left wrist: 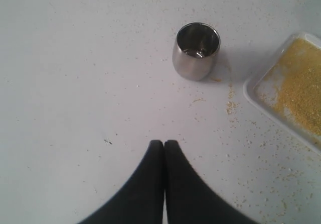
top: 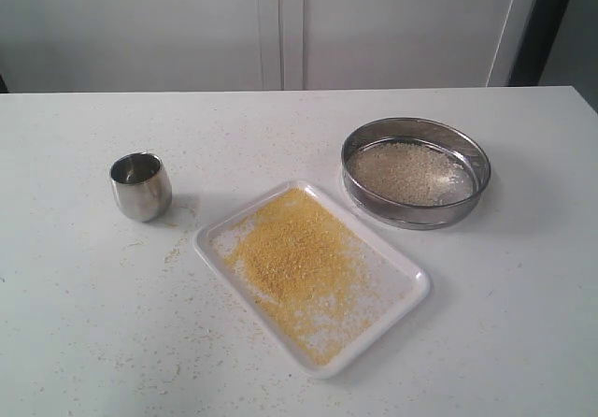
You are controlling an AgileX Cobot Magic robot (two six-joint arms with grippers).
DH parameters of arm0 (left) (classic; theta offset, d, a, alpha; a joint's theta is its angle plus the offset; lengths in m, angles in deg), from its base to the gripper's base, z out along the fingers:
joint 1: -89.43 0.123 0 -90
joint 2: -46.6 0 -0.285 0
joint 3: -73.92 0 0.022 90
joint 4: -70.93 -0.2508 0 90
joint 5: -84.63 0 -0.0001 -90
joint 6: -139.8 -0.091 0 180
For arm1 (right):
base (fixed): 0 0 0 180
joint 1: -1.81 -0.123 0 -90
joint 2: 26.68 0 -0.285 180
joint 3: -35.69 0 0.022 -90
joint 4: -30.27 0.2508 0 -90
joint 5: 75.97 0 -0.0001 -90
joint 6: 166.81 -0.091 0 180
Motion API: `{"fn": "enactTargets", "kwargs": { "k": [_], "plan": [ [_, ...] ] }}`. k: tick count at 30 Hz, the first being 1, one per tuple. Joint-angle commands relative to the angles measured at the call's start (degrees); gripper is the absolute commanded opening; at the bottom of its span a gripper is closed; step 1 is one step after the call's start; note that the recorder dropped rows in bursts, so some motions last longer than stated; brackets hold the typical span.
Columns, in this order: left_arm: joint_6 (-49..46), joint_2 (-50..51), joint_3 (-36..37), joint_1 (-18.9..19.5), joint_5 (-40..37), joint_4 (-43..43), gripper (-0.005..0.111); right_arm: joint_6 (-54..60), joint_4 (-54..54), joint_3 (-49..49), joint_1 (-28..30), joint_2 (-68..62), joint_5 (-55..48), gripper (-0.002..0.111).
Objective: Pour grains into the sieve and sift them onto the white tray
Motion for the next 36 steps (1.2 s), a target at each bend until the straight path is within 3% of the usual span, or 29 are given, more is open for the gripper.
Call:
{"fn": "enactTargets", "kwargs": {
  "k": [1, 16, 36],
  "plan": [
    [-1.85, -3.36, 0.5, -0.37, -0.56, 0.31, 0.0, -0.05, 0.12, 0.23, -0.01, 0.15, 0.13, 0.0],
    [-2.48, -18.95, 18.75, -0.37, 15.46, 0.79, 0.0, -0.05, 0.12, 0.23, -0.01, 0.15, 0.0, 0.0],
    [1.54, -34.01, 35.37, 1.5, 16.09, 0.09, 0.0, -0.05, 0.12, 0.23, -0.01, 0.15, 0.0, 0.0]
  ]
}}
